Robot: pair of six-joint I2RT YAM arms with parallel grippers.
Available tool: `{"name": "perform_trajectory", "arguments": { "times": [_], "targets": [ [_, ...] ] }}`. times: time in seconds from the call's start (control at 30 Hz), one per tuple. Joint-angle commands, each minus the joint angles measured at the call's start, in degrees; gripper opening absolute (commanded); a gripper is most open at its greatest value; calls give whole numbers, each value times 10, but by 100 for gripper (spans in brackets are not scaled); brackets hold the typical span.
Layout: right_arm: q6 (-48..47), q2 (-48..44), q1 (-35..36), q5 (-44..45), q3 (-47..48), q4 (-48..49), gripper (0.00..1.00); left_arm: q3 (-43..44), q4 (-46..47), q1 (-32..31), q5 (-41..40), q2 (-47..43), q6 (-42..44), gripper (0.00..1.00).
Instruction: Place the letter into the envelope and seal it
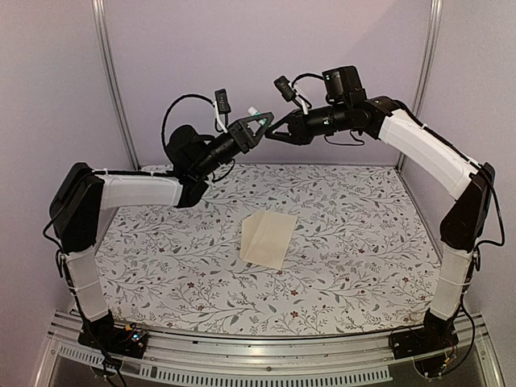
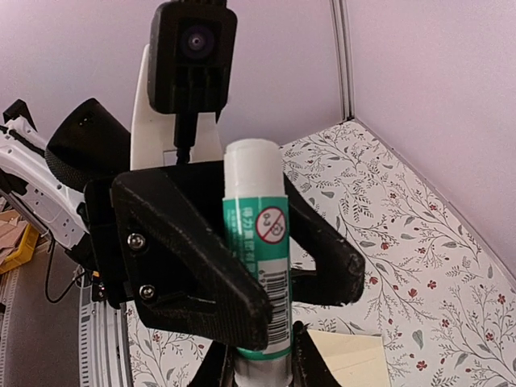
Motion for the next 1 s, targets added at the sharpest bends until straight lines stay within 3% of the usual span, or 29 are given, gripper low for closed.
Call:
{"name": "perform_trajectory", "arguments": {
  "times": [0.0, 0.13, 0.23, 0.33, 0.4, 0.5, 0.67, 0.83, 0.97],
  "targets": [
    [-4, -24, 11, -16, -7, 8, 1, 10, 17, -3, 7, 9, 3, 25],
    [-17, -29, 11, -11, -22, 4, 19, 2, -4, 5, 19, -2, 16, 16],
    [-42, -40, 2, -8, -56, -6, 30, -10, -91, 24, 24, -26, 31, 11],
    [-80, -42, -25, -33, -101, -22, 34, -28, -203, 51, 26, -55, 36, 6],
    [-110, -35, -44, -45, -129, -28, 34, -27, -309, 69, 30, -72, 60, 0],
    [-149, -18, -56, -39, -151, -47, 33, -22, -461, 92, 14, -87, 111, 0],
    [-188, 41, -56, -6, -177, -81, 25, -16, -633, 134, 8, -77, 167, 0],
    [-200, 102, -56, 34, -178, -103, 21, 6, -745, 166, 31, -26, 191, 0],
    [-210, 144, -56, 51, -169, -114, 20, 25, -783, 183, 36, 18, 198, 0]
  ]
}}
